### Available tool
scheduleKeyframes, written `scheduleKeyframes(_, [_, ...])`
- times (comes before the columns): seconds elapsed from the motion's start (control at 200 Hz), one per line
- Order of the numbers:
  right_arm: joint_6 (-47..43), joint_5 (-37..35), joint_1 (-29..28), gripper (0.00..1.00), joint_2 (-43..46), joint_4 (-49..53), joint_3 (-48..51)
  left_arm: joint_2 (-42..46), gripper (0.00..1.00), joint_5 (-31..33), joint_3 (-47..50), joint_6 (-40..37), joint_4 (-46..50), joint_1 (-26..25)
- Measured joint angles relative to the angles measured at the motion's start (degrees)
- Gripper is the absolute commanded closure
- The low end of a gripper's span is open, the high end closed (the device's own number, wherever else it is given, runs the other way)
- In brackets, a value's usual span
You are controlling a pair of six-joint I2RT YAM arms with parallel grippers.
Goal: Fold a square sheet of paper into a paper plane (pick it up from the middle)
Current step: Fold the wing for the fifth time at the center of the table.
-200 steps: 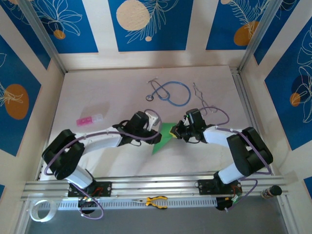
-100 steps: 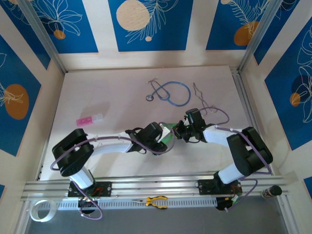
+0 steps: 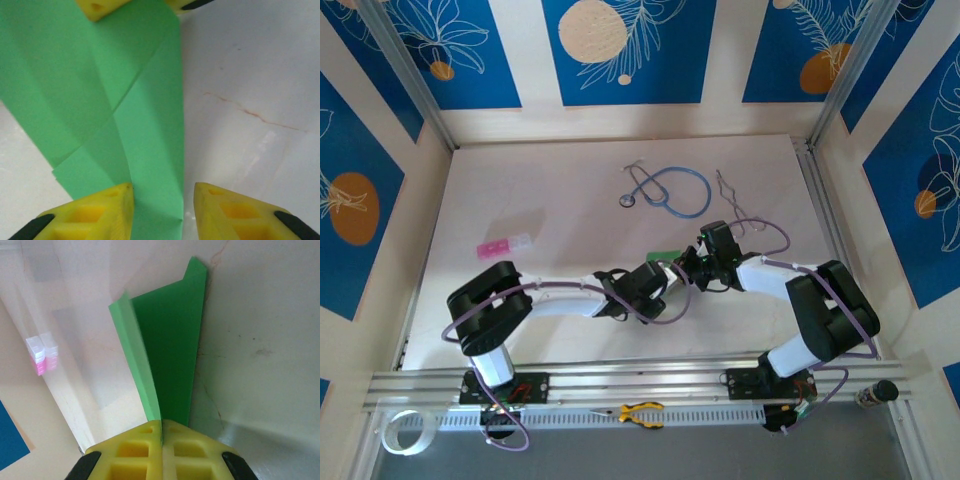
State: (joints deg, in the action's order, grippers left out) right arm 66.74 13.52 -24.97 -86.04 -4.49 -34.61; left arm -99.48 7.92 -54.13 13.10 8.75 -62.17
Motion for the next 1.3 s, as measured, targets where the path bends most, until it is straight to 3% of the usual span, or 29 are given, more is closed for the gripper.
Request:
scheduleKeyframes(0.25, [1.16,0.24,0.00,1.00,0.66,-0.24,0.00,0.15,0.59,3.76,0.00,-0.33,0.28,-1.40])
scheduleKeyframes(0.745, [2.43,1.29,-0.07,1.00,1.62,-1.07,0.00,0.42,0.79,10.19,0.00,-1.95,1.05,-3.26])
scheduleKeyframes(1.131, [2.40,1.27,-0.20,1.00,1.62,-1.05,0.00,0.42,0.89,11.58,0.00,-2.51,1.38,-3.39])
scheduleKeyframes(1.301, [2.16,1.27,-0.20,0.93,1.62,-0.55,0.00,0.39,0.90,11.63,0.00,-1.90,1.49,-3.39])
